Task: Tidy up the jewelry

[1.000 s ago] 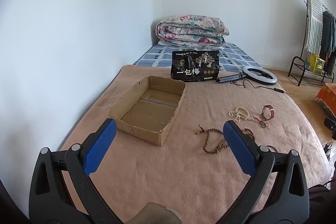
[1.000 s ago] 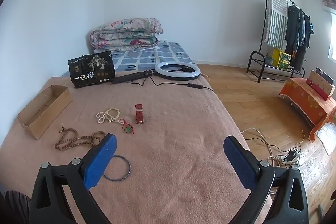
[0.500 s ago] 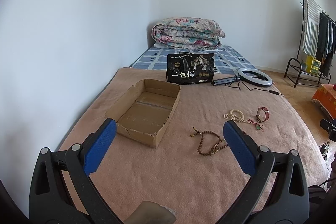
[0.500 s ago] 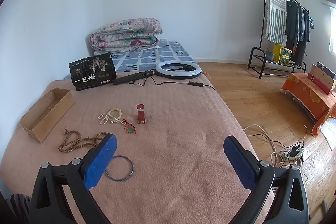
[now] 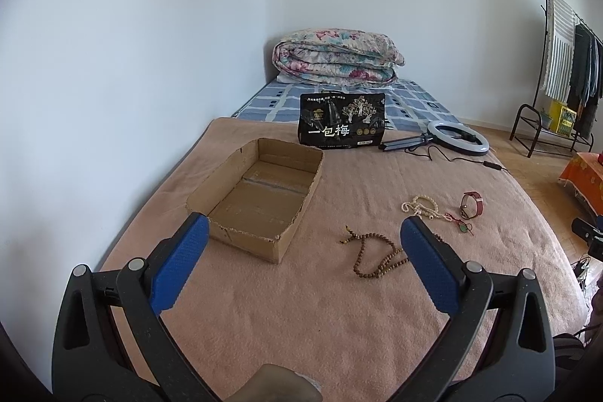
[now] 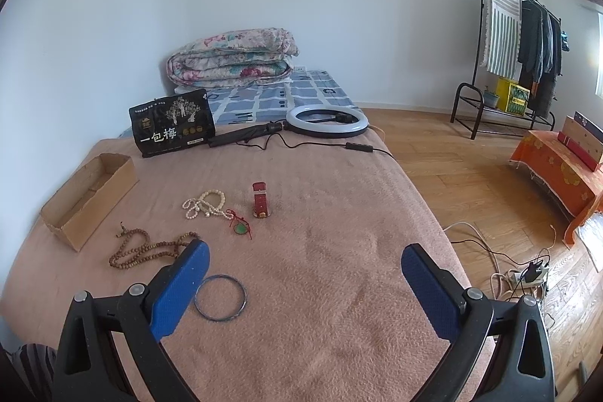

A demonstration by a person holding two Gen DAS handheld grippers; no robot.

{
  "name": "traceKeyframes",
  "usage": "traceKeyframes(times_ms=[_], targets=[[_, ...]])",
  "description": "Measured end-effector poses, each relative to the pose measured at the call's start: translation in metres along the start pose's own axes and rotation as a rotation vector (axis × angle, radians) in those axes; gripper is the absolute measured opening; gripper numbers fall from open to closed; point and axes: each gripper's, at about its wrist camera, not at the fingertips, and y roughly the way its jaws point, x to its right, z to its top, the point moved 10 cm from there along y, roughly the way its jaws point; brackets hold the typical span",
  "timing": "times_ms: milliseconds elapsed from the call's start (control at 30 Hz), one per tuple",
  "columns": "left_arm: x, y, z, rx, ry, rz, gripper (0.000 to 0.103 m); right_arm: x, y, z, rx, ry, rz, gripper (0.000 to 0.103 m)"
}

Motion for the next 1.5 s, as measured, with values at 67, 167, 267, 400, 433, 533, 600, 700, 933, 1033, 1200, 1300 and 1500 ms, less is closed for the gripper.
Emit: traceKeyframes(times_ms=[67, 167, 267, 400, 433, 533, 600, 700, 933, 1033, 1200, 1300, 1500], targets=[[0.0, -0.001, 0.001, 0.004, -0.002, -0.001, 0.103, -0.001, 0.0, 0.0, -0.001, -0.002, 0.001, 0.103], [-0.001, -0.002, 0.003, 0.01, -0.002, -0.003, 0.103, 0.0, -0.001, 0.0, -0.002, -0.002, -0.002, 0.103], [0.0, -0.006, 0.003, 0.019, -0.003, -0.001, 0.103, 0.001, -0.001, 0.0, -0.001, -0.002, -0.005, 0.103], [-0.002, -0.007, 0.003, 0.023, -0.004, 0.001, 0.103, 0.0, -0.002, 0.0, 0.001, -0.005, -0.005, 0.103], [0.0, -0.009, 0.003, 0.023, -0.004, 0.002, 0.103, 0.0, -0.002, 0.001, 0.001, -0.007, -0.006, 0.103], [-0.001, -0.01, 0.004, 0.025, -0.001, 0.002, 0.103, 0.0, -0.003, 0.0, 0.002, -0.009, -0.006, 0.103], [-0.001, -0.009, 0.004, 0.025, -0.006, -0.001, 0.103, 0.0, -0.003, 0.0, 0.002, -0.007, -0.004, 0.103], [-0.003, -0.009, 0.005, 0.026, 0.0, -0.001, 0.103, 0.0, -0.003, 0.0, -0.001, -0.004, 0.0, 0.103], [-0.002, -0.009, 0.006, 0.025, -0.006, -0.004, 0.103, 0.003, 0.0, -0.002, -0.007, 0.011, 0.005, 0.103], [-0.004, -0.009, 0.007, 0.024, -0.003, -0.006, 0.103, 0.003, 0.0, -0.002, -0.009, 0.01, 0.004, 0.103], [0.001, -0.008, 0.01, 0.023, -0.001, -0.003, 0.103, 0.004, 0.002, -0.003, -0.016, 0.002, 0.005, 0.103], [0.002, -0.007, 0.01, 0.024, -0.003, -0.002, 0.103, 0.003, 0.005, -0.002, -0.019, 0.002, 0.008, 0.103], [0.007, -0.003, 0.011, 0.022, 0.006, -0.001, 0.103, 0.001, 0.007, -0.002, -0.02, -0.005, 0.013, 0.103]])
